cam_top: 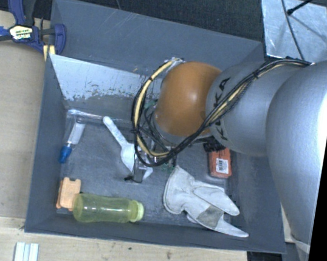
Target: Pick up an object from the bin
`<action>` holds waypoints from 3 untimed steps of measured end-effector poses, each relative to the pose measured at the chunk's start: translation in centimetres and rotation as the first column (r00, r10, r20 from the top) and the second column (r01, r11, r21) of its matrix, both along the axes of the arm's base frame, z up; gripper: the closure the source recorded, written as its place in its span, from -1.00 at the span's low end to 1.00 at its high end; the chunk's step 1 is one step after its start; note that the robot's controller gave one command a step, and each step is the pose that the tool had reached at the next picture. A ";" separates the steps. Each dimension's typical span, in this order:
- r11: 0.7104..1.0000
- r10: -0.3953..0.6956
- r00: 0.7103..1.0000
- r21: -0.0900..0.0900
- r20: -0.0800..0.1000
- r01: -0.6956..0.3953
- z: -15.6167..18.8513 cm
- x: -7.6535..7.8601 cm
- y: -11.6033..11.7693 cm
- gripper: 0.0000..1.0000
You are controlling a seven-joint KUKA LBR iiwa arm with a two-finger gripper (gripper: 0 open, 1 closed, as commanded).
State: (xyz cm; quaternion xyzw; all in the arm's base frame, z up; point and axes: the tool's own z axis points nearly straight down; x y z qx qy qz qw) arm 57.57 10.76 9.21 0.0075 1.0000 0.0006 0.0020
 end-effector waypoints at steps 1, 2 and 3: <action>0.976 -0.219 0.976 0.000 0.000 0.219 -0.8 -0.8 -0.6 1.00; 0.976 -0.219 0.976 0.000 -0.001 0.219 -0.9 -0.8 -0.6 1.00; 0.975 -0.224 0.975 0.000 -0.002 0.224 -0.1 0.6 -3.1 1.00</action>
Offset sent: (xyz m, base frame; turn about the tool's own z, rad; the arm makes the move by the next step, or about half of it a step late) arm 0.0000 0.0000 0.0000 0.0000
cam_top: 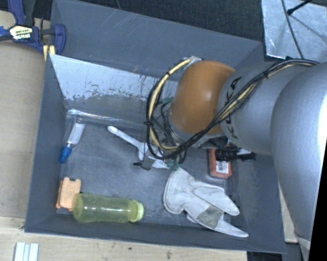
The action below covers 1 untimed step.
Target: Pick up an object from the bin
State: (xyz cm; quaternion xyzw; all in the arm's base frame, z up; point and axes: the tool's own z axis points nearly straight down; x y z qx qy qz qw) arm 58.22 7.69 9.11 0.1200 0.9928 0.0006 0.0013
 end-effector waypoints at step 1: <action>1.000 0.002 1.000 -0.001 0.001 -0.002 0.8 1.3 -2.6 1.00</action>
Offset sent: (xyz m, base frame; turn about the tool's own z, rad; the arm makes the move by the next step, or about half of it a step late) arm 0.0187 0.0029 0.1045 0.0502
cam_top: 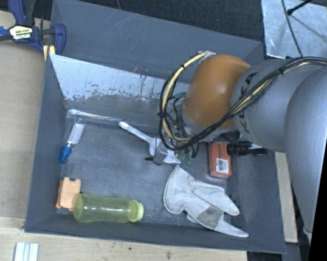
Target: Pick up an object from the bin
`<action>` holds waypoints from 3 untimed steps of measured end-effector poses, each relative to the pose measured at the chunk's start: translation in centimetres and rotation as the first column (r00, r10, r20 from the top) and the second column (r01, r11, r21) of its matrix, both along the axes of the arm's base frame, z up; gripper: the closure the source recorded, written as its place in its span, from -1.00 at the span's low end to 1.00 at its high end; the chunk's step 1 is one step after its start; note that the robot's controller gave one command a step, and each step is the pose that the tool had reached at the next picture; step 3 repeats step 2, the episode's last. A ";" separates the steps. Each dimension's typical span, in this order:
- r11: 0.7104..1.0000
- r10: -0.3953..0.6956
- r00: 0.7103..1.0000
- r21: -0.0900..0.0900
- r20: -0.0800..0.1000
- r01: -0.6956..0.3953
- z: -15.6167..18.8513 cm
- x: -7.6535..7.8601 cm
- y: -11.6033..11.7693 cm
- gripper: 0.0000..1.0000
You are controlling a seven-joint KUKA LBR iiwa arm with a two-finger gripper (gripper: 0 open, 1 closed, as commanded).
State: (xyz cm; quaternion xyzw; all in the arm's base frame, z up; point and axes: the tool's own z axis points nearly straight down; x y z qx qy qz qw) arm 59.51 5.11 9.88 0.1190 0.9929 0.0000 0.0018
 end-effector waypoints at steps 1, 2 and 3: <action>0.999 -0.035 0.999 0.000 -0.005 0.035 6.3 0.3 1.5 1.00; 1.000 0.014 1.000 -0.001 -0.004 -0.014 13.0 -0.7 1.8 1.00; 1.000 0.014 1.000 -0.001 -0.004 -0.014 13.0 -0.7 1.8 1.00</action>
Offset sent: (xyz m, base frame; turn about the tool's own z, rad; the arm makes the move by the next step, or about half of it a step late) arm -0.0157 0.0184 0.1785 -0.0609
